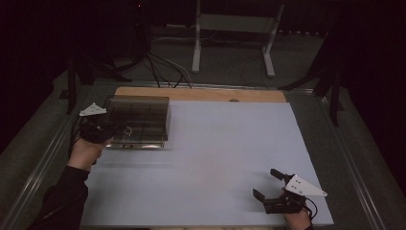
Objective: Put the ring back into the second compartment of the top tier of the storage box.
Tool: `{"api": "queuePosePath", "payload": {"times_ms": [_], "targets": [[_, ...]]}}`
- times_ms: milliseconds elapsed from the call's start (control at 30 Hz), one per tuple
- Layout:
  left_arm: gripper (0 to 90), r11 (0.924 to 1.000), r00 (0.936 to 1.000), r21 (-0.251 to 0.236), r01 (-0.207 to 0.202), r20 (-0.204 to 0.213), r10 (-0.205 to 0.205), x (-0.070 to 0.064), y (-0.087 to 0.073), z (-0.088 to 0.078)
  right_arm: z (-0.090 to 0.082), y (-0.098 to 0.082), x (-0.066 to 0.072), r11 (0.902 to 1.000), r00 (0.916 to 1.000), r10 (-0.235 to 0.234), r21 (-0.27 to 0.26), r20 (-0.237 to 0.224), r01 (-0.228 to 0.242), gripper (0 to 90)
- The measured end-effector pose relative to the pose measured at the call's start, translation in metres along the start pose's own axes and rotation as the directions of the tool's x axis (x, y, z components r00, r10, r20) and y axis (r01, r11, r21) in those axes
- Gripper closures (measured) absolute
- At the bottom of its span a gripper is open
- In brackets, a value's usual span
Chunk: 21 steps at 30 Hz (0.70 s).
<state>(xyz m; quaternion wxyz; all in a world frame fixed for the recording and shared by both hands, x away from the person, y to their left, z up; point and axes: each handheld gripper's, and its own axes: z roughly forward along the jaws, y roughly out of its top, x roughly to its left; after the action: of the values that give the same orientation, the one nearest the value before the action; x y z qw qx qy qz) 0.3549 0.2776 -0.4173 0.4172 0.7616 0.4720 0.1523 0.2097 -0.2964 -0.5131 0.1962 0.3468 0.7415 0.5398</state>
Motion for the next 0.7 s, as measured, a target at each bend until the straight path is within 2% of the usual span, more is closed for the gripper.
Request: {"api": "queuePosePath", "payload": {"times_ms": [367, 600, 700], "targets": [[89.5, 0.9994, 1.0000, 0.036, -0.001, 0.004, 0.001, -0.001, -0.005, 0.015, 0.000, 0.000, 0.000, 1.0000, 1.0000, 0.001, -0.002, 0.001, -0.001, 0.0], [89.5, 0.9980, 0.9998, 0.062, -0.014, -0.012, 0.015, -0.001, -0.007, 0.021, 0.000, 0.000, 0.000, 1.0000, 1.0000, 0.001, -0.001, 0.000, -0.001, 0.0], [89.4, 0.9953, 0.9988, 0.092, -0.031, -0.035, 0.035, -0.003, -0.009, 0.027, -0.001, 0.000, 0.000, 1.0000, 1.0000, 0.002, -0.002, 0.002, -0.002, 0.0]]}}
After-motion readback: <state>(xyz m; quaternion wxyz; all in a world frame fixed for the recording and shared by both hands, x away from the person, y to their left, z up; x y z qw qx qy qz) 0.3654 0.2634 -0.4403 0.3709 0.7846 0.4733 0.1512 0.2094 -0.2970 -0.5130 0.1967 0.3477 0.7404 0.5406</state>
